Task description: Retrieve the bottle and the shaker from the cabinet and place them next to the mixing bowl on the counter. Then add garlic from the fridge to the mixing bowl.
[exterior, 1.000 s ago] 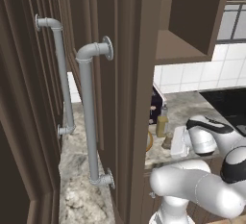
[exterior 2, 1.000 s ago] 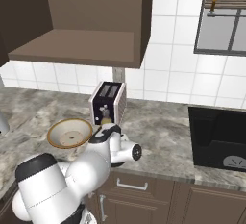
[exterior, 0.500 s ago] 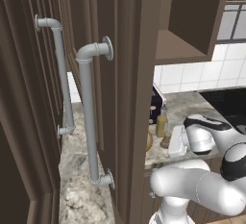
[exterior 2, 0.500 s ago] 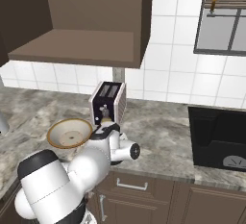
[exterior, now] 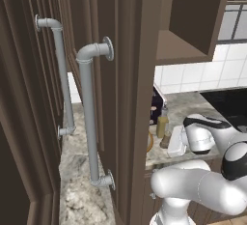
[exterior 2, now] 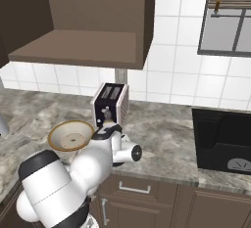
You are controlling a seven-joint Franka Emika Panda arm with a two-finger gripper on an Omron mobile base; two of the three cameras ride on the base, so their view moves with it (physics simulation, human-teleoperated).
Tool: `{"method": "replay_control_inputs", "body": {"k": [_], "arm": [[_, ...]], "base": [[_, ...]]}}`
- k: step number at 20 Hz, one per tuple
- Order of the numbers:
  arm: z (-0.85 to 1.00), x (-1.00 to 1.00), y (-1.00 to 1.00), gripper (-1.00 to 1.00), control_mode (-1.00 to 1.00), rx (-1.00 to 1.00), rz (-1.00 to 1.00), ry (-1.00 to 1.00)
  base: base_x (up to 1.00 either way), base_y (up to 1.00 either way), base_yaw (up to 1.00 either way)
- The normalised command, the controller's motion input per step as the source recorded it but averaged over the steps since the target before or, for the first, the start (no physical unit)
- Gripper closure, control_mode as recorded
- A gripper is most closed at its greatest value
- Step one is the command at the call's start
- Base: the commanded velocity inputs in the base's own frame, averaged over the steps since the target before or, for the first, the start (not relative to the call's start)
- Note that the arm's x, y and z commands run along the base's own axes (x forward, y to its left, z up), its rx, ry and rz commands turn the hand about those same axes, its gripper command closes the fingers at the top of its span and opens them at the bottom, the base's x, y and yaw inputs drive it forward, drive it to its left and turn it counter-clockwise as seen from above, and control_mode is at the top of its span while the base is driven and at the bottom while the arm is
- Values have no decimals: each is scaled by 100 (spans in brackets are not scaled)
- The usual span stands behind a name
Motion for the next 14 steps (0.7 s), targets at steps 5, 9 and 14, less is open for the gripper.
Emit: {"method": "replay_control_inputs", "body": {"k": [5, 9, 14], "arm": [[-5, -1, 2, -100, -100, 0, -5, 0], [-1, -8, 0, -100, -100, 0, -5, 0], [0, -12, 0, -100, -100, 0, -5, 0]], "base": [[0, 0, 0], [0, 0, 0], [0, 0, 0]]}}
